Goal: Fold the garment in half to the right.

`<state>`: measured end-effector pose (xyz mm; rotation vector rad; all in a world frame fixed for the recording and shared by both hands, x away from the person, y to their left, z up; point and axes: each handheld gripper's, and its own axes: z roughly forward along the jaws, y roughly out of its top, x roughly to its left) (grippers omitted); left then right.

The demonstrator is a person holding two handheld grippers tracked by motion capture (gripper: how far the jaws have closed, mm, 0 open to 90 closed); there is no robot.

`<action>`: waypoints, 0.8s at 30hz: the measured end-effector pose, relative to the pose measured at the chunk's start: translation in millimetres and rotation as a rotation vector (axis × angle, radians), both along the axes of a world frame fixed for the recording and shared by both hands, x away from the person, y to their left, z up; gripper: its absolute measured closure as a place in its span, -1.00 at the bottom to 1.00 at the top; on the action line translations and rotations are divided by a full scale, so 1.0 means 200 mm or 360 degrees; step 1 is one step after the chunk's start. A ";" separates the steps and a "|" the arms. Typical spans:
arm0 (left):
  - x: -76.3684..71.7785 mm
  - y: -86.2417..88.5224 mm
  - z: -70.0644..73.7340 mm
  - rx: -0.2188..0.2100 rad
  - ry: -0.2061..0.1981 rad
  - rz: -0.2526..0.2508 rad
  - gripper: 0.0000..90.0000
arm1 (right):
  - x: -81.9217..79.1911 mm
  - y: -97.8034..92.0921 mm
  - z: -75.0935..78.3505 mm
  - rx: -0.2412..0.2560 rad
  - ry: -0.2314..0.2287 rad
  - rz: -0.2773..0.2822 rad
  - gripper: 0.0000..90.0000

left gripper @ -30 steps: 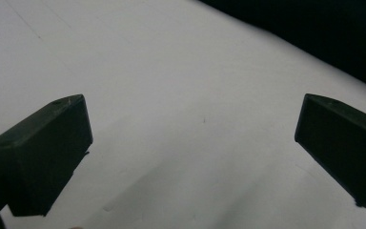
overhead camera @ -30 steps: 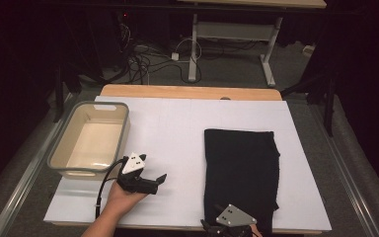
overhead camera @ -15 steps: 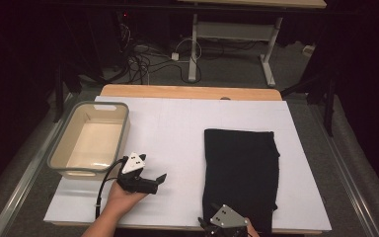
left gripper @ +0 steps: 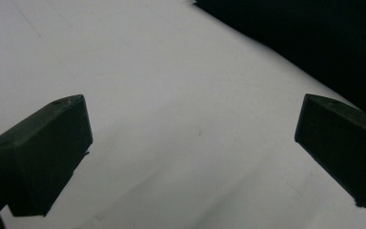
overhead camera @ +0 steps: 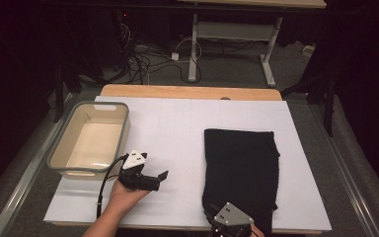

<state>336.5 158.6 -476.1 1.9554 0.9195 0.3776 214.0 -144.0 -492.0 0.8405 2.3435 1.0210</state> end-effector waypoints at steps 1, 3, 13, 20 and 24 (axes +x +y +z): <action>0.01 -0.02 0.02 -0.0014 0.0008 -0.0014 -1.00 | 0.00 0.00 0.00 0.0007 0.0003 0.0003 0.61; 0.06 -0.08 0.05 -0.0029 0.0012 -0.0033 -1.00 | 0.00 0.00 0.00 0.0011 0.0005 0.0004 0.61; 0.41 -0.47 0.04 -0.0023 0.0138 -0.0071 -0.98 | 0.00 -0.01 0.00 0.0018 0.0004 -0.0005 0.60; 0.68 -0.75 0.01 0.0068 0.0325 -0.0022 -0.78 | 0.00 -0.01 -0.01 0.0035 0.0005 0.0000 0.60; 0.75 -0.83 -0.01 0.0106 0.0415 0.0077 -0.61 | 0.00 -0.01 -0.01 0.0041 -0.0001 -0.0003 0.60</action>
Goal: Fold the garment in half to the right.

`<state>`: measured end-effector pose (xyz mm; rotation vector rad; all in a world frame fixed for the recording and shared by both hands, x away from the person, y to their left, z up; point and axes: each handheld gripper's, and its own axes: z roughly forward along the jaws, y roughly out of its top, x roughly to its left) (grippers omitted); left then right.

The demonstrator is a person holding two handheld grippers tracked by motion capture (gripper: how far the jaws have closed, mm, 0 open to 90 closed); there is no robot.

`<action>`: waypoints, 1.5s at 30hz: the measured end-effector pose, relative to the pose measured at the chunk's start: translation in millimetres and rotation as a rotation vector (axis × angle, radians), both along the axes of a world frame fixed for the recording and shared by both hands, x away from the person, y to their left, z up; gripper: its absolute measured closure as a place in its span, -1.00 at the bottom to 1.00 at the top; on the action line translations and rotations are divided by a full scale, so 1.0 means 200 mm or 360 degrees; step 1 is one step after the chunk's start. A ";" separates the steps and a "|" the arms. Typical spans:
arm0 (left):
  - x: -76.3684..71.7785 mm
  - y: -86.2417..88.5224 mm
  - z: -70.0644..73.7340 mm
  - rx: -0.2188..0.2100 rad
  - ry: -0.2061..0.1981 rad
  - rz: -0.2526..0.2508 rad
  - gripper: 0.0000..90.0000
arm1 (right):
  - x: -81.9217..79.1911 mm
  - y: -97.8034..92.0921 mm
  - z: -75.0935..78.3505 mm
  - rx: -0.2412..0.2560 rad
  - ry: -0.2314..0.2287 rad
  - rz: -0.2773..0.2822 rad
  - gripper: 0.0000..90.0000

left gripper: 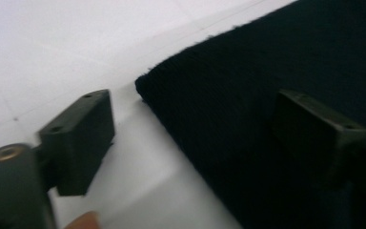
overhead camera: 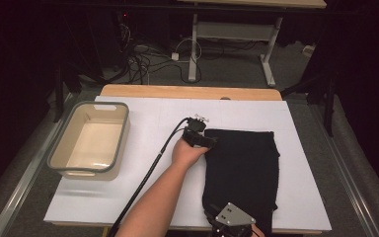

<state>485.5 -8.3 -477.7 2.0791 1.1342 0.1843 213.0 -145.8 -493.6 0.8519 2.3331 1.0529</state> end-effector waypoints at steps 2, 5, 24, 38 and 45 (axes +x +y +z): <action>-0.02 -0.03 0.00 0.0007 -0.0027 0.0033 -0.35 | 0.00 0.00 0.00 0.0000 -0.0005 0.0005 0.60; -0.04 -0.05 -0.01 -0.0045 -0.0048 0.0023 0.11 | 0.00 0.00 0.00 0.0006 -0.0007 0.0012 0.61; 0.12 0.37 0.04 0.0024 -0.0206 0.0204 0.65 | 0.20 0.27 0.08 0.0094 0.0042 0.0174 0.73; 0.08 0.65 0.07 0.0006 -0.0230 0.0366 0.13 | 0.30 0.51 0.08 0.0241 0.0159 0.0304 0.16; -0.26 0.73 0.08 -0.0103 -0.0271 0.0211 -0.19 | 0.21 0.21 0.16 0.0261 0.0010 0.0208 -0.04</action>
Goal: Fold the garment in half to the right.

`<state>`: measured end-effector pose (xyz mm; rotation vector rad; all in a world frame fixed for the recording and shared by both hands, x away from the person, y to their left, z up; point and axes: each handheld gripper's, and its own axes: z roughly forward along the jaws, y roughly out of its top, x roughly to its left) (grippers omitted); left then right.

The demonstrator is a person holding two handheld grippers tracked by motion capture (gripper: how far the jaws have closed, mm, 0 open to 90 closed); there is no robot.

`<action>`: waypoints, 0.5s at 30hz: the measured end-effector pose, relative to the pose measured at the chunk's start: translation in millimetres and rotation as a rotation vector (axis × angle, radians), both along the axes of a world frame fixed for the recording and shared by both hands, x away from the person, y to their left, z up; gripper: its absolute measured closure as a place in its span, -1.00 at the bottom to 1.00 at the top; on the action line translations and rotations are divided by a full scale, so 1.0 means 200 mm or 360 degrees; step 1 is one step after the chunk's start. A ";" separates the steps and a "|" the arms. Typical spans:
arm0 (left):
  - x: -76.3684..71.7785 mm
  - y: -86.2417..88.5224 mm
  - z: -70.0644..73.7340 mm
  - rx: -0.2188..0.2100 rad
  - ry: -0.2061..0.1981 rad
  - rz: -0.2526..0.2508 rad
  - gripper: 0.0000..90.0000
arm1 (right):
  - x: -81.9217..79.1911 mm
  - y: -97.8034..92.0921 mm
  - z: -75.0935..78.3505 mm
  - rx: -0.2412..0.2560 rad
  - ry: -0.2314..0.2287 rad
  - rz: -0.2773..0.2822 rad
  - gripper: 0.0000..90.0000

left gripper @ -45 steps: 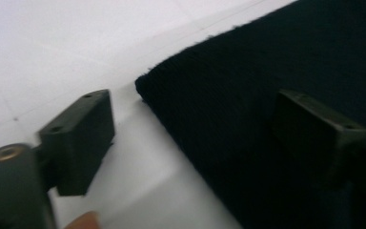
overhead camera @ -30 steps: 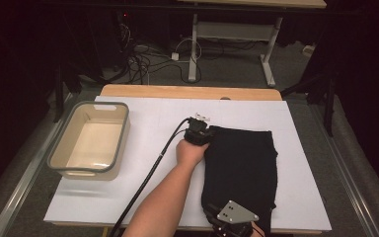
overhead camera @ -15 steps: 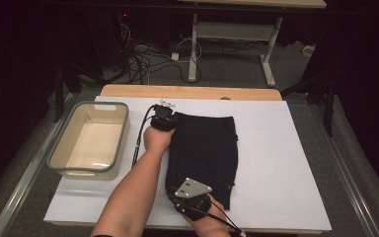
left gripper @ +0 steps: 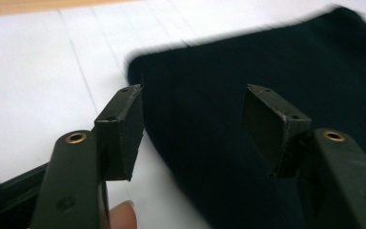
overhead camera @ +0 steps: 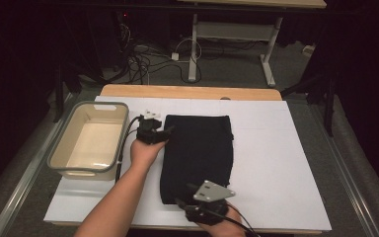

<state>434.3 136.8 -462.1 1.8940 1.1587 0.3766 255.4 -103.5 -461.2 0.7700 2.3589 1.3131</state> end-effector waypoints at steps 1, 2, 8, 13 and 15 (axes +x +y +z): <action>-0.07 0.01 -0.02 0.0000 -0.0009 -0.0032 -0.23 | 0.00 -0.06 0.00 0.0004 0.0015 -0.0029 -0.04; -0.12 0.01 -0.03 0.0007 -0.0004 -0.0069 -0.23 | 0.01 -0.12 0.00 -0.0001 0.0027 -0.0052 -0.04; -0.55 0.07 -0.07 -0.0022 -0.0075 -0.0249 -0.31 | 0.00 -0.44 -0.05 -0.0049 0.0074 -0.0239 0.01; -0.78 0.11 -0.09 -0.0009 -0.0099 -0.0350 -0.31 | -0.01 -0.49 -0.09 -0.0029 0.0138 -0.0243 0.04; -0.83 0.12 -0.10 0.0006 -0.0093 -0.0379 -0.31 | -0.01 -0.47 -0.10 -0.0030 0.0164 -0.0203 0.02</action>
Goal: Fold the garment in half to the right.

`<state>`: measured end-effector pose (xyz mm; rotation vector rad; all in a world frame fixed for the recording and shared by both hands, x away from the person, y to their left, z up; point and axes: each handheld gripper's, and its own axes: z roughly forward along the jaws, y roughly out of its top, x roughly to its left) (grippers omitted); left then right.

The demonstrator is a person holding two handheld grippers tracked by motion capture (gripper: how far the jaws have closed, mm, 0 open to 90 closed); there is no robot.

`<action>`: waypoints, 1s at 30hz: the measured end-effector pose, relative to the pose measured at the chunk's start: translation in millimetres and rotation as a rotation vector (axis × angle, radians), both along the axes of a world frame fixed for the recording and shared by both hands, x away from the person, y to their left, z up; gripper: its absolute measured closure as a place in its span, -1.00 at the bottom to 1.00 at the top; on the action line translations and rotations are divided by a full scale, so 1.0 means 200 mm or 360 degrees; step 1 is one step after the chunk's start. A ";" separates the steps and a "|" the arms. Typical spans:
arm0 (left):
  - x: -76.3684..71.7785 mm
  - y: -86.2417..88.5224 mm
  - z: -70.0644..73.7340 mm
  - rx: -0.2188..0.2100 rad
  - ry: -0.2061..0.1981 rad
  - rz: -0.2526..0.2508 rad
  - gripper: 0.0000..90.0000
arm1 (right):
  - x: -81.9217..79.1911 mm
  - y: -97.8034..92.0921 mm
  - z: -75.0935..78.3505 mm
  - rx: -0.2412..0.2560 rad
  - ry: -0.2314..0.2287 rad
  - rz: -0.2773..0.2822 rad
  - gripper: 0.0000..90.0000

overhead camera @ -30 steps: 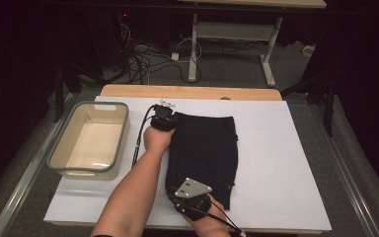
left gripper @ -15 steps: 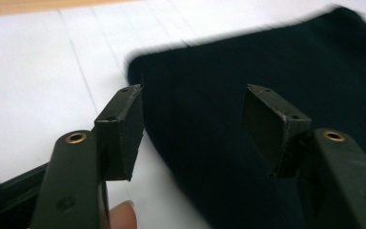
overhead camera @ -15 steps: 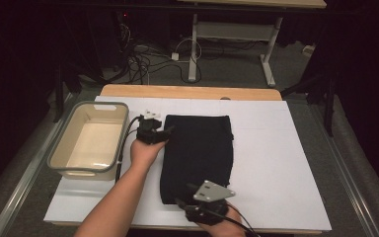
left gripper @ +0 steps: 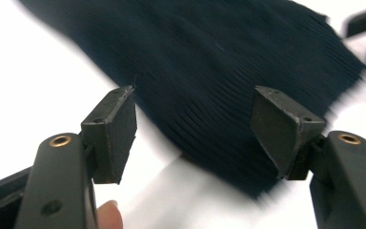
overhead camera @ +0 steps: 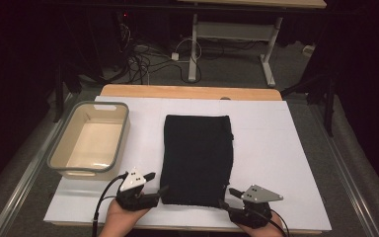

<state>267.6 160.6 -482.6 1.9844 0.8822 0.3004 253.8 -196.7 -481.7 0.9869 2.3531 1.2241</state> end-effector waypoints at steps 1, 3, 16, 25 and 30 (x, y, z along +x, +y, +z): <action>-0.01 0.00 0.00 -0.0006 0.0016 -0.0011 -0.31 | 0.00 0.02 -0.01 -0.0015 0.0009 0.0027 0.00; -0.05 -0.01 -0.02 0.0028 0.0035 -0.0038 -0.31 | -0.01 0.05 -0.02 -0.0067 -0.0002 0.0048 -0.01; -0.07 -0.10 -0.07 0.0299 0.0058 -0.0068 -0.24 | 0.00 0.11 -0.01 -0.0101 -0.0025 0.0070 0.32; -0.07 -0.10 -0.06 0.0297 0.0047 -0.0071 -0.43 | -0.07 0.01 0.04 -0.0122 -0.0152 0.0066 0.97; -0.05 -0.11 -0.06 0.0322 0.0072 -0.0092 -0.34 | -0.05 -0.02 -0.04 -0.0176 -0.0021 0.0057 0.97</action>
